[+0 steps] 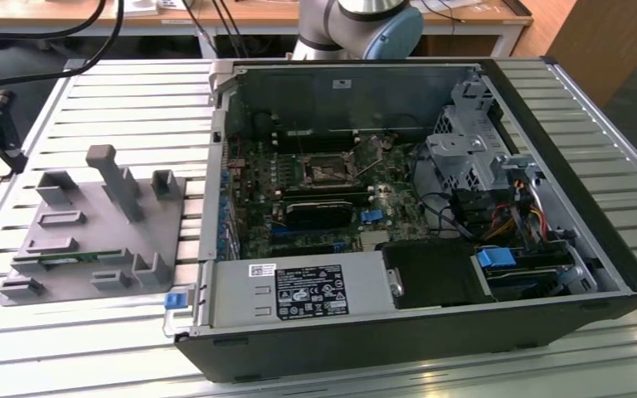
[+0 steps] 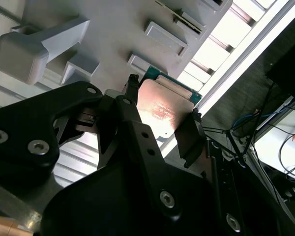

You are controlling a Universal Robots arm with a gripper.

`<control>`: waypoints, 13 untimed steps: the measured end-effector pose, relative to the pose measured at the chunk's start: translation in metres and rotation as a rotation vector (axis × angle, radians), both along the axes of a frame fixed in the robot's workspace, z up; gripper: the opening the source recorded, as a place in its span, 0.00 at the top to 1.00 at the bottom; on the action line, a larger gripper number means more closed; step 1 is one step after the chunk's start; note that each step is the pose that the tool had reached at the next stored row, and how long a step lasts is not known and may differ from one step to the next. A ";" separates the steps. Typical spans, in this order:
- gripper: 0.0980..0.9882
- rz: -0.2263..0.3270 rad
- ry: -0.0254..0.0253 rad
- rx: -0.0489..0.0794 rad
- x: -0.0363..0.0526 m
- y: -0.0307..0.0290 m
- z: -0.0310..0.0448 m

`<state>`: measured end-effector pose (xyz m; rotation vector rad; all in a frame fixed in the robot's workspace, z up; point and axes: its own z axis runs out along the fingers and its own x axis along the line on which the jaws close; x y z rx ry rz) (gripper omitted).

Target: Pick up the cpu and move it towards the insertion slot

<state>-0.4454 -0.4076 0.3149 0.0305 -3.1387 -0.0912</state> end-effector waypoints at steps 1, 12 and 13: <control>0.50 0.000 0.0000 0.000 0.0000 0.0000 0.0006; 0.50 0.000 -0.0001 0.000 0.0000 0.0000 0.0077; 0.50 0.000 0.0001 0.000 0.0000 0.0000 0.0084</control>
